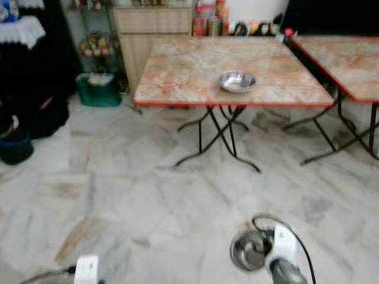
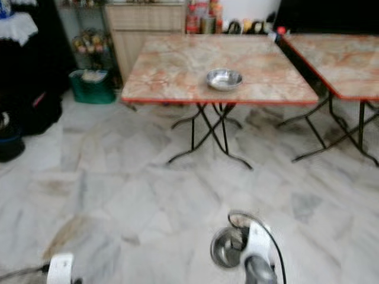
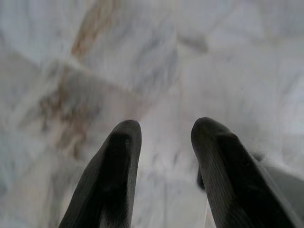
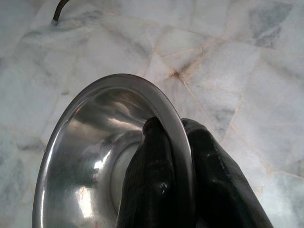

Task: Setting the table

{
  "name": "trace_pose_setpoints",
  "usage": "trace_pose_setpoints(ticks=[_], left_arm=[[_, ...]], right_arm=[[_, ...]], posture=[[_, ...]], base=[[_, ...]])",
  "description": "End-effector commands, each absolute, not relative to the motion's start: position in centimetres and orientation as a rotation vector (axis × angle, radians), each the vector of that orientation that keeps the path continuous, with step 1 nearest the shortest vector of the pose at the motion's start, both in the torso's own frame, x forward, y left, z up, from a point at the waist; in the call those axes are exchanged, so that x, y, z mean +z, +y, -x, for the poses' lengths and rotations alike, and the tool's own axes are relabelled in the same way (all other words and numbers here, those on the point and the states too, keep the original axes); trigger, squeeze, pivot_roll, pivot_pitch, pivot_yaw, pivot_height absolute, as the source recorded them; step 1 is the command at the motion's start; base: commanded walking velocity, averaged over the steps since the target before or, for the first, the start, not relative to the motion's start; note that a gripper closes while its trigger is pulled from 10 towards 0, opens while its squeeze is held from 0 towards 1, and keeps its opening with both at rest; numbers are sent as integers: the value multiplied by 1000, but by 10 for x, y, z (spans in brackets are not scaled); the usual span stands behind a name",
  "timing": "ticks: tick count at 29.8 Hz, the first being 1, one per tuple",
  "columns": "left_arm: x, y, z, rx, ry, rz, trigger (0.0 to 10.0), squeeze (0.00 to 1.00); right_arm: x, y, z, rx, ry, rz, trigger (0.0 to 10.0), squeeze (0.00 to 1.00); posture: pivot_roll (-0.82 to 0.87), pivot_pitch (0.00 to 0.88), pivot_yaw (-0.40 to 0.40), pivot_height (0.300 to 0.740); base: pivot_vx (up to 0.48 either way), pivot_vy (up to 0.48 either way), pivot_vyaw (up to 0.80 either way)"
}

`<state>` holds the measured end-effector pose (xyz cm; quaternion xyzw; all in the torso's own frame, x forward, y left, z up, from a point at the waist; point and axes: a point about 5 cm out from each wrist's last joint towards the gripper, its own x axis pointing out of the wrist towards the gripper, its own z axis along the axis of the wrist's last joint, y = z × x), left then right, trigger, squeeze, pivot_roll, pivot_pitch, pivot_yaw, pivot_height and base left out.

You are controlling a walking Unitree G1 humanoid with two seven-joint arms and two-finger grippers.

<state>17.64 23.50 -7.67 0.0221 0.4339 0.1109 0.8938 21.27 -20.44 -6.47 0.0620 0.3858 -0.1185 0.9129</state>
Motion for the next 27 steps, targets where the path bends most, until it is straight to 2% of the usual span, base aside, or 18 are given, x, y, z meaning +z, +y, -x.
trace_pose_setpoints(ticks=[1,27], left_arm=[[-78,230,-176,222,899,-31,10000,0],[-78,227,-178,205,897,-29,10000,0]], right_arm=[[-67,-215,-206,-287,803,-138,10000,0],[-64,-218,-209,-289,787,-122,10000,0]], posture=[[48,0,-7,740],[44,0,1,740]], base=[[480,0,0],[480,0,0]])
